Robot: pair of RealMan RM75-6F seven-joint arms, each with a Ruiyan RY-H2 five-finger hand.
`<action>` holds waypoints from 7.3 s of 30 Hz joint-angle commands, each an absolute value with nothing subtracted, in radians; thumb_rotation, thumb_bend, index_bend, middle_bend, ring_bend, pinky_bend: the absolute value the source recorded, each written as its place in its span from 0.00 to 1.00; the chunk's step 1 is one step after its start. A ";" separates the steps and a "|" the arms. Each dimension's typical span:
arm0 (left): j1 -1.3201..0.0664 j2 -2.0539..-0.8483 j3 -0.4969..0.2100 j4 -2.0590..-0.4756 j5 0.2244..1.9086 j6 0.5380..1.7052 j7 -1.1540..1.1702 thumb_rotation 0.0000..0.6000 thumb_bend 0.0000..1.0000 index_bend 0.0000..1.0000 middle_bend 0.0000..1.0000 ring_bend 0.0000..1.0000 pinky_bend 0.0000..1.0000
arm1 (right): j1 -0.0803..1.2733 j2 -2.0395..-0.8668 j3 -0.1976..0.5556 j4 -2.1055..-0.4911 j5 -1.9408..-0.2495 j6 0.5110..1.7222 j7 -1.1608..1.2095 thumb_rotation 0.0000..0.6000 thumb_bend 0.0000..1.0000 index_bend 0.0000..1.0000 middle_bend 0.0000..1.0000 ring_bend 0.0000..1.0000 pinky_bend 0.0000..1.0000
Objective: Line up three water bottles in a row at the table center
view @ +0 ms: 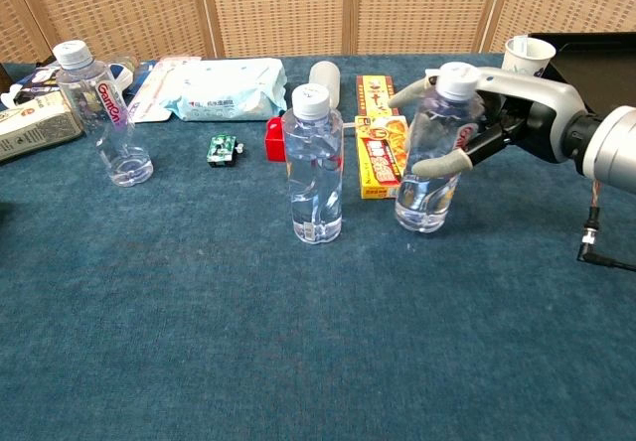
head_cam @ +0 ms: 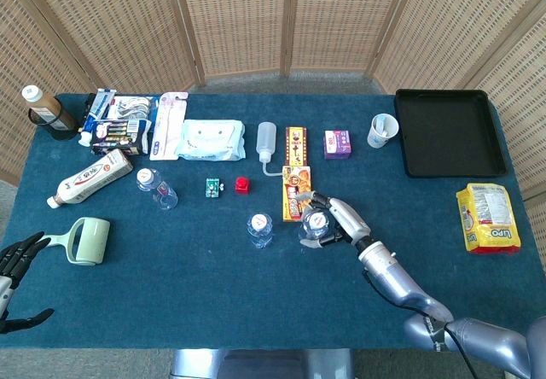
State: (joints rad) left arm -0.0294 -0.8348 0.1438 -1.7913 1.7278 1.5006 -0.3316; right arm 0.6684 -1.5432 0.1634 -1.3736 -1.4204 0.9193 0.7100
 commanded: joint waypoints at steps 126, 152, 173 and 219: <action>-0.580 -1.647 -0.206 -0.976 1.317 0.970 -0.767 1.00 0.31 0.34 0.29 0.23 0.44 | 0.098 -1.023 0.035 -1.593 -1.625 1.589 0.288 1.00 0.02 0.11 0.13 0.11 0.10; -0.588 -1.383 -0.130 -1.400 1.465 0.989 -0.729 1.00 0.30 0.38 0.33 0.28 0.43 | 0.093 -1.021 0.040 -1.600 -1.640 1.589 0.293 1.00 0.02 0.11 0.13 0.11 0.10; -0.692 -1.429 -0.145 -1.551 1.349 0.849 -0.450 1.00 0.30 0.38 0.33 0.28 0.42 | 0.090 -1.019 0.047 -1.584 -1.631 1.588 0.321 1.00 0.02 0.11 0.13 0.11 0.10; -0.689 -1.494 -0.104 -1.490 1.375 0.867 -0.397 1.00 0.24 0.00 0.00 0.00 0.15 | 0.084 -1.013 0.054 -1.589 -1.631 1.595 0.330 1.00 0.02 0.11 0.13 0.11 0.10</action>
